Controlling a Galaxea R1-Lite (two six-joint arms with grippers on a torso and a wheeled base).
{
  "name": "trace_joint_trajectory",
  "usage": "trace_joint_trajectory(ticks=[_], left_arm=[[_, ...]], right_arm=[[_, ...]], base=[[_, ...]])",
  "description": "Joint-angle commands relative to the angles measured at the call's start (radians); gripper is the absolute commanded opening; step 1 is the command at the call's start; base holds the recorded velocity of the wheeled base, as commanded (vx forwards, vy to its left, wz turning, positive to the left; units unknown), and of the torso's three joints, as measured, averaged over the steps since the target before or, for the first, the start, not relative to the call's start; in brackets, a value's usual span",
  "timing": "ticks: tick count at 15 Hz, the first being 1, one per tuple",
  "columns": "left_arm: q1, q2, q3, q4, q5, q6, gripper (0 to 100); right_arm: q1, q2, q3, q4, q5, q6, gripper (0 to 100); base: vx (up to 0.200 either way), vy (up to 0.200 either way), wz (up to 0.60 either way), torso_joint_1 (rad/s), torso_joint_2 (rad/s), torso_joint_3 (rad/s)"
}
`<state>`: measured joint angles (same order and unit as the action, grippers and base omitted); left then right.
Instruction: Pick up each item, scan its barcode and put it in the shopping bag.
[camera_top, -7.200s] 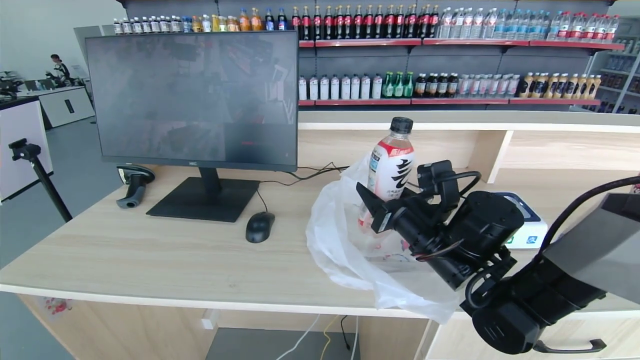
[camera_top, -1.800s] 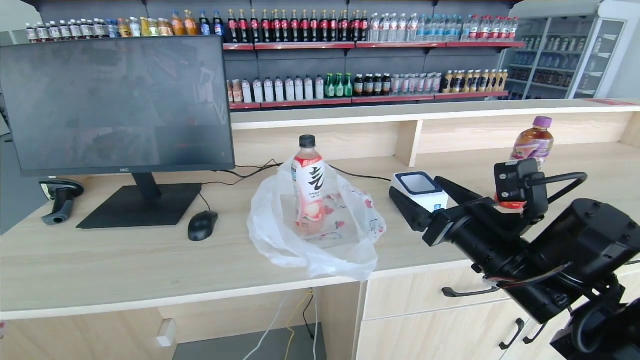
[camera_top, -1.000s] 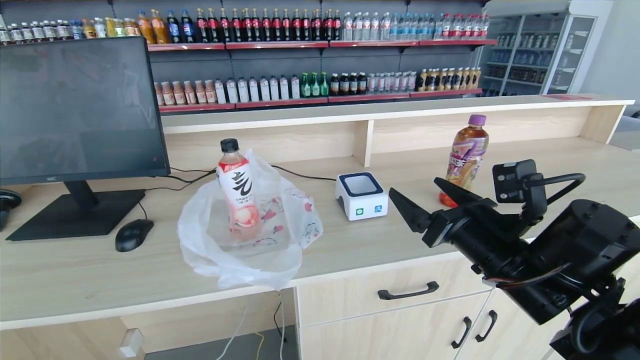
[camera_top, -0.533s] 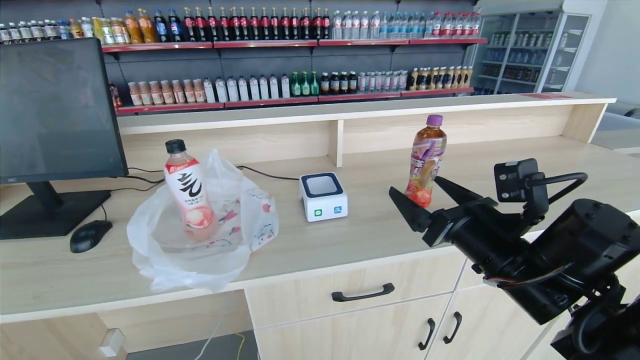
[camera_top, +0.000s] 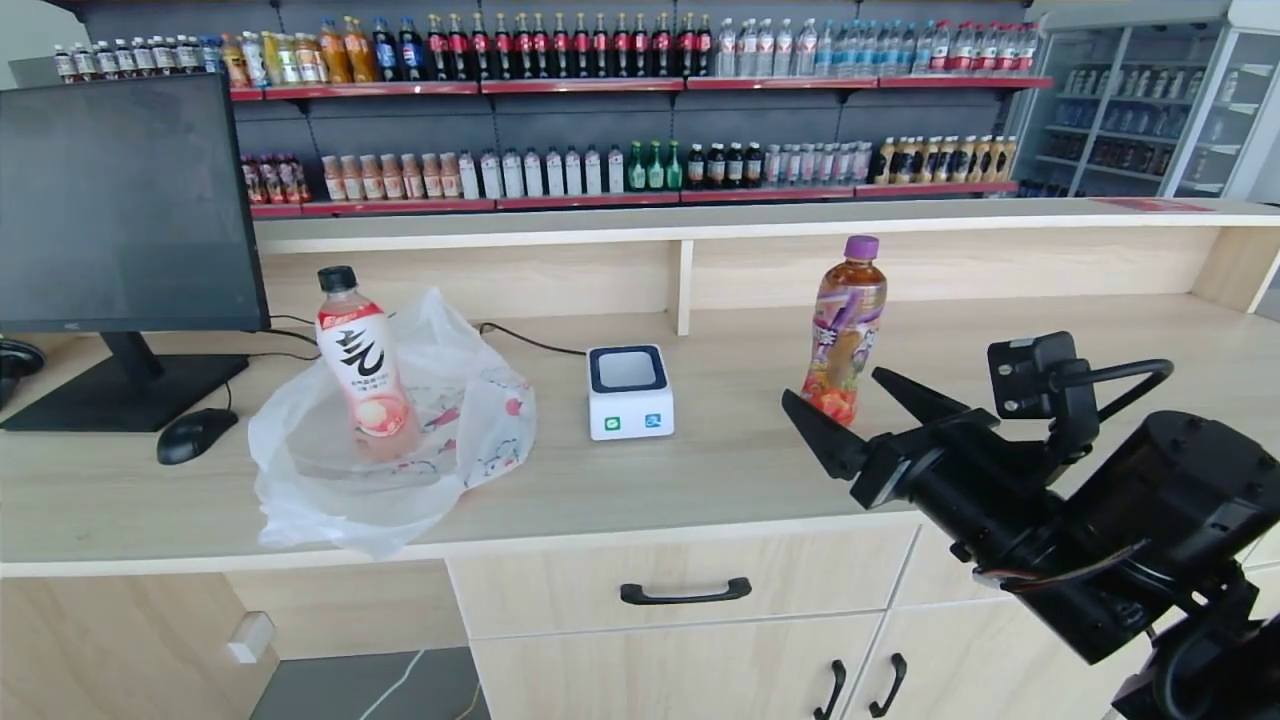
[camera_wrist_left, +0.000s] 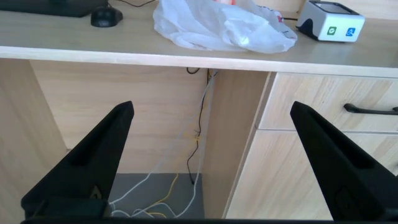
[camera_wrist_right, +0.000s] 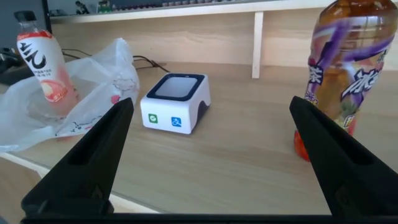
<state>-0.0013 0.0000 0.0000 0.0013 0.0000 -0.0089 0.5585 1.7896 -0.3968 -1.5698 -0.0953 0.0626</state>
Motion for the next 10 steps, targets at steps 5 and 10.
trace_joint_trajectory(ticks=[5, 10], left_arm=[[0.001, 0.000, 0.000, -0.001, 0.000, -0.002, 100], [0.000, 0.000, 0.000, 0.000, 0.000, 0.003, 100]], right_arm=[[0.000, 0.008, 0.001, -0.001, 0.000, 0.000, 100], [0.000, 0.010, 0.003, -0.001, 0.000, 0.000, 100]], base=[[0.000, -0.200, 0.00, 0.005, 0.00, 0.005], [0.000, -0.040, 0.00, 0.000, 0.00, 0.000]])
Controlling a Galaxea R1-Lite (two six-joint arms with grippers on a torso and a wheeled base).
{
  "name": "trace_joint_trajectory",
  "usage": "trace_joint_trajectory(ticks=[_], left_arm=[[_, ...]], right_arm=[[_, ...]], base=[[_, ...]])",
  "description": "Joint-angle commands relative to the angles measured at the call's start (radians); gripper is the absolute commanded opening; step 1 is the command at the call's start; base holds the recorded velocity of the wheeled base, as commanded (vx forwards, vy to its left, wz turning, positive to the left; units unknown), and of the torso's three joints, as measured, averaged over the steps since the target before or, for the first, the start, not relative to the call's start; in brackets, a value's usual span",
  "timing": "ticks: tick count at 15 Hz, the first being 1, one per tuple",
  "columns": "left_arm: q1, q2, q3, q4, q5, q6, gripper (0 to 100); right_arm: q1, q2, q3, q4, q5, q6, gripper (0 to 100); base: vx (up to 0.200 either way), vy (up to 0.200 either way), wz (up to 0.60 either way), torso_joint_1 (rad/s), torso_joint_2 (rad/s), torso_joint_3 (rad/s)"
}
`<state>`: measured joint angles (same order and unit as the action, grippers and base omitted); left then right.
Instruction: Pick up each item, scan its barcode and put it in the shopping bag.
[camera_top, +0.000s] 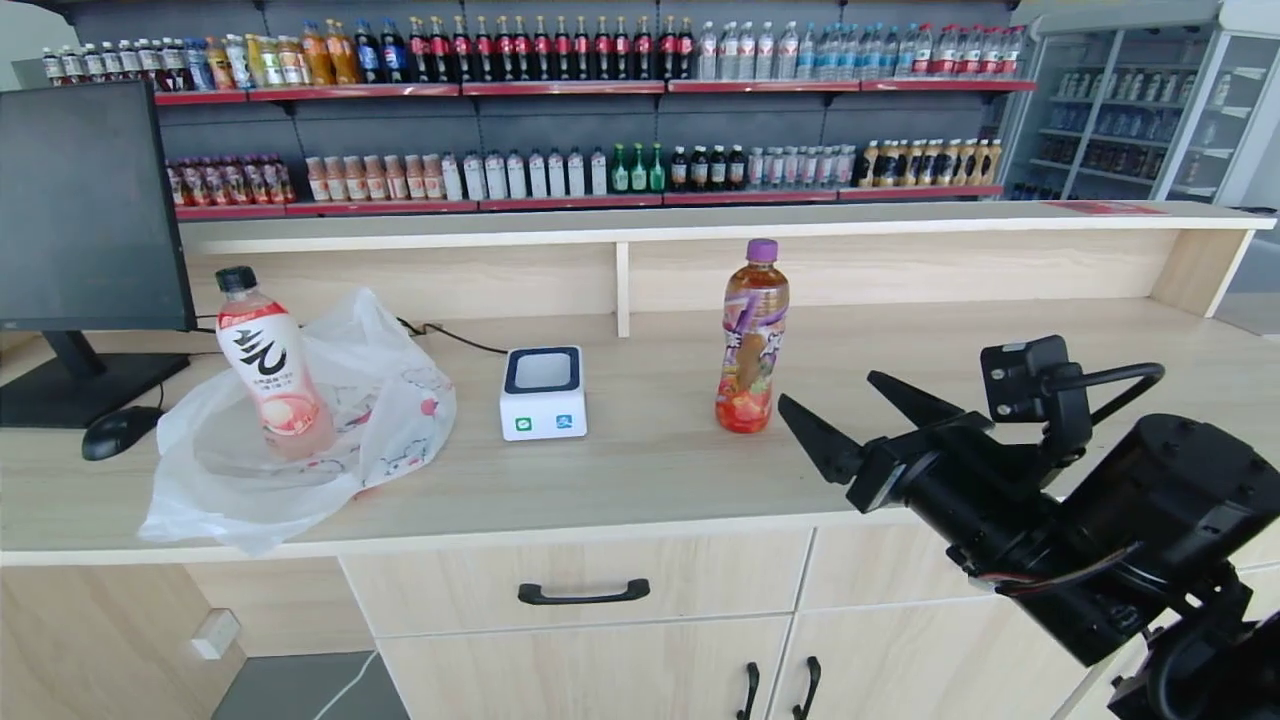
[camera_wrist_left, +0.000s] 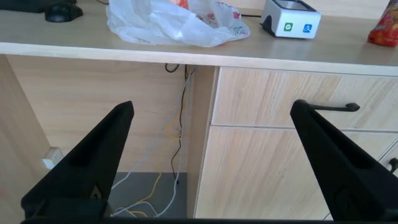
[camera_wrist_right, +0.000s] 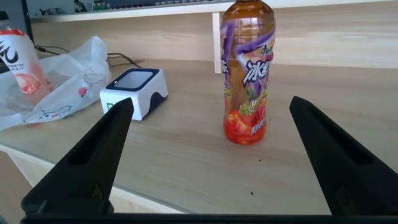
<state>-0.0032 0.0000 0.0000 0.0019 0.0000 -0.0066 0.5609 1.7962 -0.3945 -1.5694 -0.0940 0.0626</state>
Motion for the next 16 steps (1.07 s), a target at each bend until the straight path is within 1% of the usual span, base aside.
trace_joint_trajectory(ticks=[1, 3, 6, 11, 12, 13, 14, 16], left_arm=[[0.002, 0.000, 0.000, 0.000, 0.000, 0.000, 100], [0.002, 0.000, 0.000, 0.000, 0.000, 0.000, 100], [0.002, 0.000, 0.000, -0.002, 0.000, -0.001, 100], [0.002, 0.000, 0.000, 0.000, 0.000, -0.001, 100], [0.002, 0.000, 0.000, 0.000, 0.000, -0.001, 100], [0.002, 0.000, 0.000, -0.002, 0.000, -0.001, 100], [0.002, 0.000, 0.000, -0.002, 0.000, -0.001, 100], [0.002, 0.000, 0.000, -0.002, 0.000, -0.001, 100]], right_arm=[[-0.002, 0.003, 0.002, -0.001, -0.001, 0.000, 100], [-0.001, 0.002, 0.003, -0.001, -0.001, 0.000, 100], [-0.002, 0.003, 0.048, -0.001, -0.001, 0.000, 100], [-0.018, 0.051, 0.037, -0.001, -0.001, 0.000, 100], [-0.021, 0.063, 0.029, -0.001, -0.001, 0.000, 100], [-0.024, 0.103, -0.040, -0.001, -0.001, -0.001, 100], [-0.016, 0.131, -0.073, -0.001, -0.001, -0.003, 100], [0.010, 0.169, -0.093, -0.001, -0.001, -0.007, 100]], base=[[0.000, 0.000, 0.00, 0.000, 0.00, 0.000], [0.000, 0.000, 0.00, 0.000, 0.00, 0.000], [0.200, 0.000, 0.00, -0.006, 0.00, 0.002], [0.000, 0.000, 0.00, 0.000, 0.00, 0.000], [0.000, 0.000, 0.00, 0.000, 0.00, 0.000], [0.000, 0.000, 0.00, 0.000, 0.00, 0.000], [0.000, 0.000, 0.00, 0.000, 0.00, 0.000], [0.000, 0.000, 0.00, 0.000, 0.00, 0.000]])
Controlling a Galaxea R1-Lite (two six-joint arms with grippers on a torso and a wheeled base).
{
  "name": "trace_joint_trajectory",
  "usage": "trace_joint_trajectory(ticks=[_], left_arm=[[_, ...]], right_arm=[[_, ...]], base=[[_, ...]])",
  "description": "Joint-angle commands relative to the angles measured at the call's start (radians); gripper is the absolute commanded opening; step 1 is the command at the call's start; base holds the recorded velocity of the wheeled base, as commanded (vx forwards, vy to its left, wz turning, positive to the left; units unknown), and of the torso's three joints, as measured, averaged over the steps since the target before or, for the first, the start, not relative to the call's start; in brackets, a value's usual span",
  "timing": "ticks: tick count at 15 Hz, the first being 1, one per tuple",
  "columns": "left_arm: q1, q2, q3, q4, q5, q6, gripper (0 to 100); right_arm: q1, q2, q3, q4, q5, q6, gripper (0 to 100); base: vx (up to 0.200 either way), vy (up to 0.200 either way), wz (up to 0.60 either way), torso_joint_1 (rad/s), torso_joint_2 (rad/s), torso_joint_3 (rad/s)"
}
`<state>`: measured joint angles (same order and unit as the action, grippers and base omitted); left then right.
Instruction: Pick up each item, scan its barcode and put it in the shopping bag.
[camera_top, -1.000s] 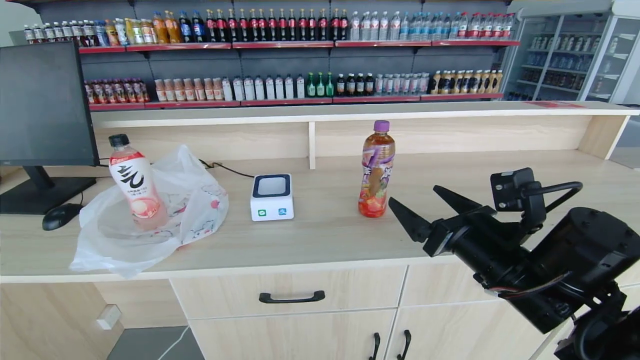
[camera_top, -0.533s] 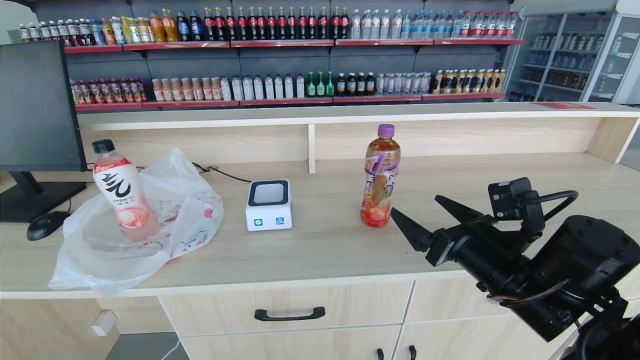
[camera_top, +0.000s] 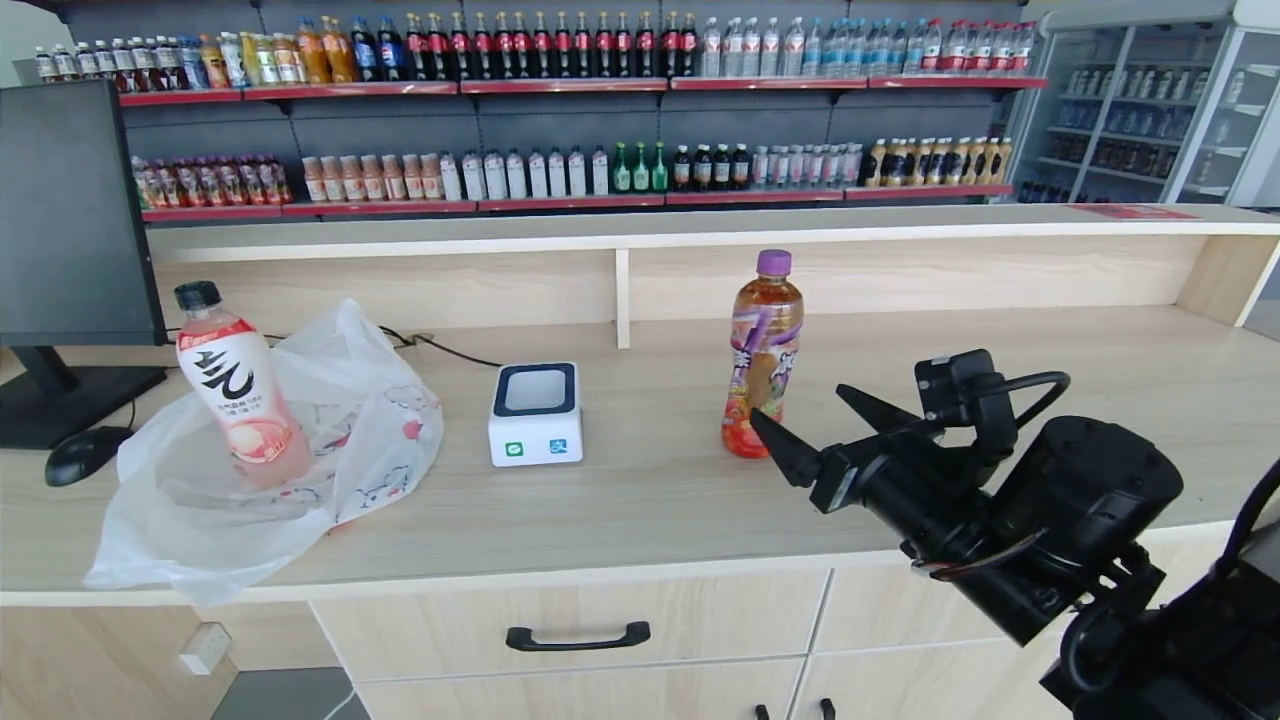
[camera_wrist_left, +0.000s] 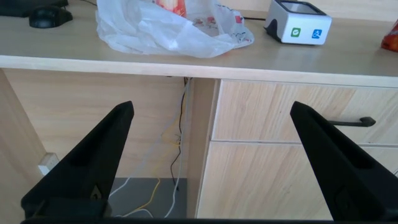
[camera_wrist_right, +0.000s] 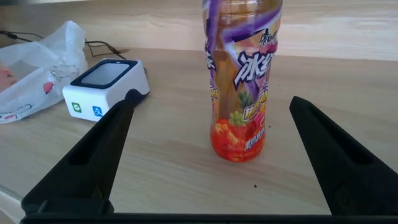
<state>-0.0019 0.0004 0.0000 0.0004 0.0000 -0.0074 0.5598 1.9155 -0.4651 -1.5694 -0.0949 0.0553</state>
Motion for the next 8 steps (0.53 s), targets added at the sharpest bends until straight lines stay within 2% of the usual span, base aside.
trace_joint_trajectory(ticks=[1, 5, 8], left_arm=[[0.000, 0.000, 0.000, 0.000, 0.000, 0.000, 100], [0.000, 0.000, 0.000, -0.003, 0.000, 0.003, 100], [0.000, 0.000, 0.000, -0.007, 0.000, 0.004, 100]], right_arm=[[0.009, 0.082, -0.049, -0.001, 0.000, -0.005, 100], [-0.052, 0.181, -0.162, -0.001, 0.000, -0.020, 100], [-0.055, 0.218, -0.244, -0.001, -0.002, -0.040, 100]], base=[[0.000, 0.000, 0.00, 0.000, 0.00, 0.000], [0.000, 0.000, 0.00, 0.000, 0.00, 0.000], [0.000, 0.000, 0.00, 0.000, 0.00, 0.000]])
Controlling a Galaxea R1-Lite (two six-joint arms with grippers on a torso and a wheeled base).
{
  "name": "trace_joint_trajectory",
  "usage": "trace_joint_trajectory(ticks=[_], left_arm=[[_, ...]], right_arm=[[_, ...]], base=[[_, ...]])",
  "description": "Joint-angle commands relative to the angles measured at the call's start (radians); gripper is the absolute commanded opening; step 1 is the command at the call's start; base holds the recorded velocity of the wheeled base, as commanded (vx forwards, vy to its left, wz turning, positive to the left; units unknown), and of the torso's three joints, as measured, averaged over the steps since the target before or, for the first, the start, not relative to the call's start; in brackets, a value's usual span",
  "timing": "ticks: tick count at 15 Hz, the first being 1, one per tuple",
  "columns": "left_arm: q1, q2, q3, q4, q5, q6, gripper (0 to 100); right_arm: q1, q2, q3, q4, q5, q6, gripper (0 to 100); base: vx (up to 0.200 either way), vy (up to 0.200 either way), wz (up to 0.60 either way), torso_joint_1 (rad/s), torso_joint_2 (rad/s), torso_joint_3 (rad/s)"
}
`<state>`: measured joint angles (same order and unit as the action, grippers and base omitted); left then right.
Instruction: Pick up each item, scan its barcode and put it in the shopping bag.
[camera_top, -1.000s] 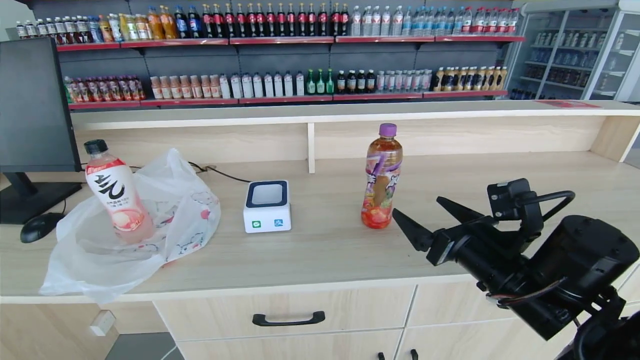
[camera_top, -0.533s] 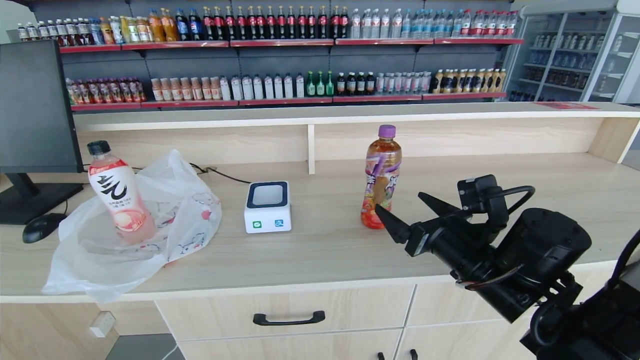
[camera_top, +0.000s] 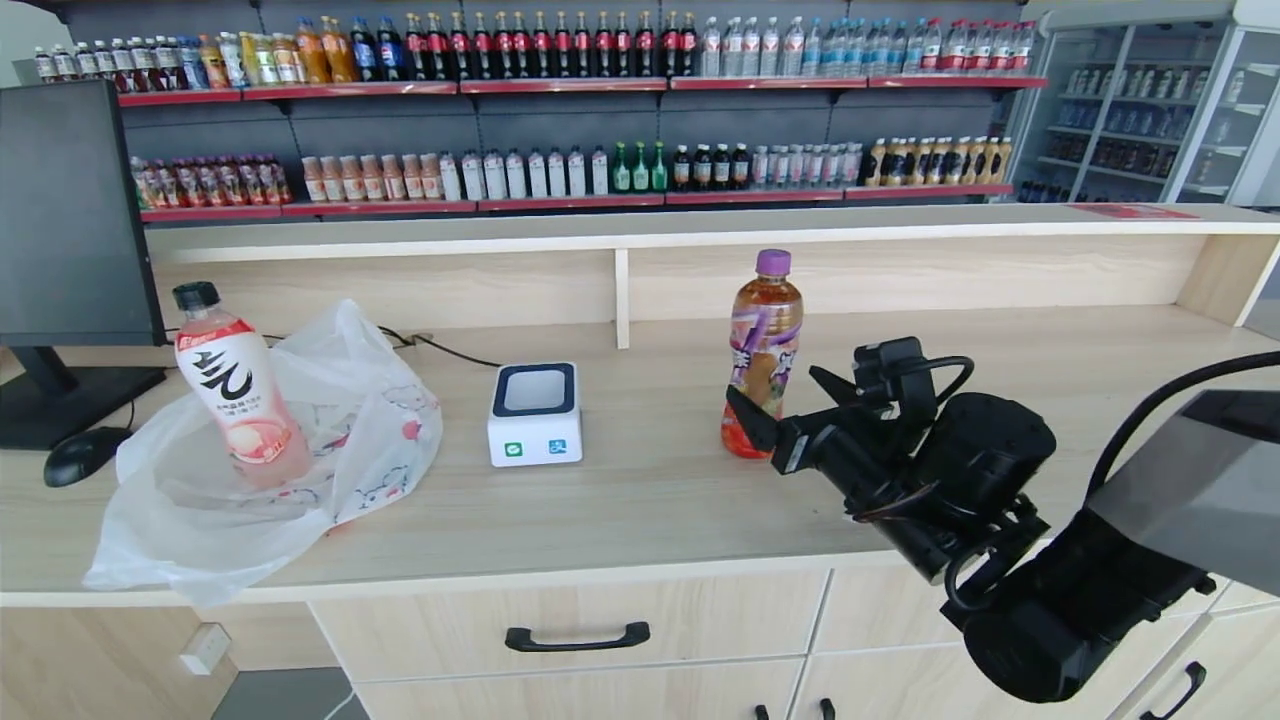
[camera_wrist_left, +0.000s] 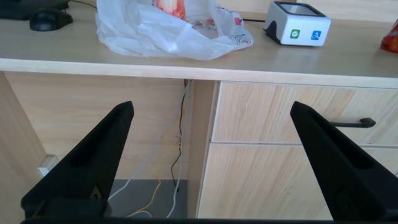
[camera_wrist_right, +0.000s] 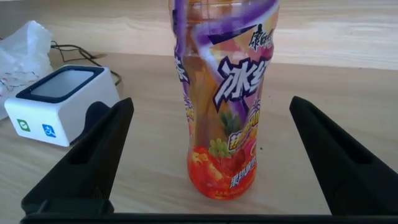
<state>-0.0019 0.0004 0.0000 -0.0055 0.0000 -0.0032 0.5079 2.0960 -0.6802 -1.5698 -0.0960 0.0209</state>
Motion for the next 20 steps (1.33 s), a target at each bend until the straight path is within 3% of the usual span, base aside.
trace_joint_trajectory(ticks=[1, 6, 9, 20], left_arm=[[0.000, 0.000, 0.000, -0.001, 0.000, 0.000, 100], [0.000, 0.000, 0.000, -0.004, -0.002, 0.003, 100], [0.000, 0.000, 0.000, -0.004, 0.000, 0.028, 100], [0.000, 0.000, 0.000, -0.001, -0.002, 0.032, 100]], right_arm=[[-0.002, 0.044, -0.032, -0.001, -0.001, -0.007, 100], [-0.012, 0.116, -0.142, -0.001, -0.001, -0.009, 100], [-0.020, 0.142, -0.177, -0.001, -0.001, -0.012, 100], [-0.051, 0.185, -0.257, -0.001, 0.004, -0.012, 100]], base=[[0.000, 0.000, 0.00, 0.000, 0.00, 0.000], [0.000, 0.000, 0.00, 0.000, 0.00, 0.000], [0.000, 0.000, 0.00, 0.000, 0.00, 0.000], [0.000, 0.000, 0.00, 0.000, 0.00, 0.000]])
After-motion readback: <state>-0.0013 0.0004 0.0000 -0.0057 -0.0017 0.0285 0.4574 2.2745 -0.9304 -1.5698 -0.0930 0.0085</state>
